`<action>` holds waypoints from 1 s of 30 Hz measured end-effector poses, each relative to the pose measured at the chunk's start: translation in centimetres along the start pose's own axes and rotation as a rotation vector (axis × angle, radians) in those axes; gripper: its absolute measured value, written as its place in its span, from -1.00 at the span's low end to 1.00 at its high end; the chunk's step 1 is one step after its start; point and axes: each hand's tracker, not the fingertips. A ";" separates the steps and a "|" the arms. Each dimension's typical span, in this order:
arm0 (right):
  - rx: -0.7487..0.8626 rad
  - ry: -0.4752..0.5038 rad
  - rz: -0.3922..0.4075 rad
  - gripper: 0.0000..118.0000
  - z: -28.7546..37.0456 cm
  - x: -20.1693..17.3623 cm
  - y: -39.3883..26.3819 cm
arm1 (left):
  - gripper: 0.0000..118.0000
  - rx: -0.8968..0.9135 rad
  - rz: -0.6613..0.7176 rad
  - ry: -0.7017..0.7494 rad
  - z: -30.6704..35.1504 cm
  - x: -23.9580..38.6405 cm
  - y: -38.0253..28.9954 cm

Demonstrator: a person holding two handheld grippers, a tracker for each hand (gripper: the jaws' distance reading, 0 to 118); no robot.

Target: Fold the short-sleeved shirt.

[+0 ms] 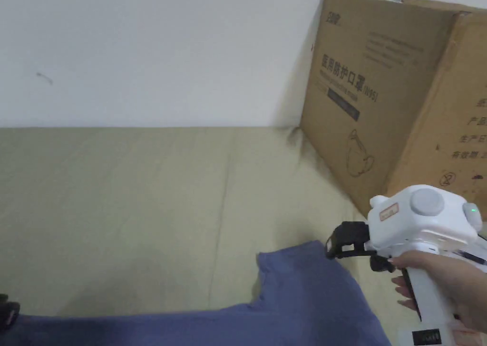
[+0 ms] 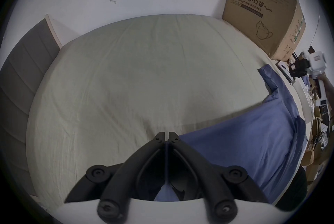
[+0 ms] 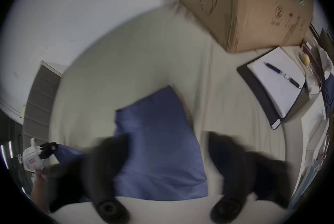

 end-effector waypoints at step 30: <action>0.227 -0.014 0.164 -1.00 10.0 -2.4 -1.6 | -1.00 0.057 0.099 0.012 4.9 -0.8 1.0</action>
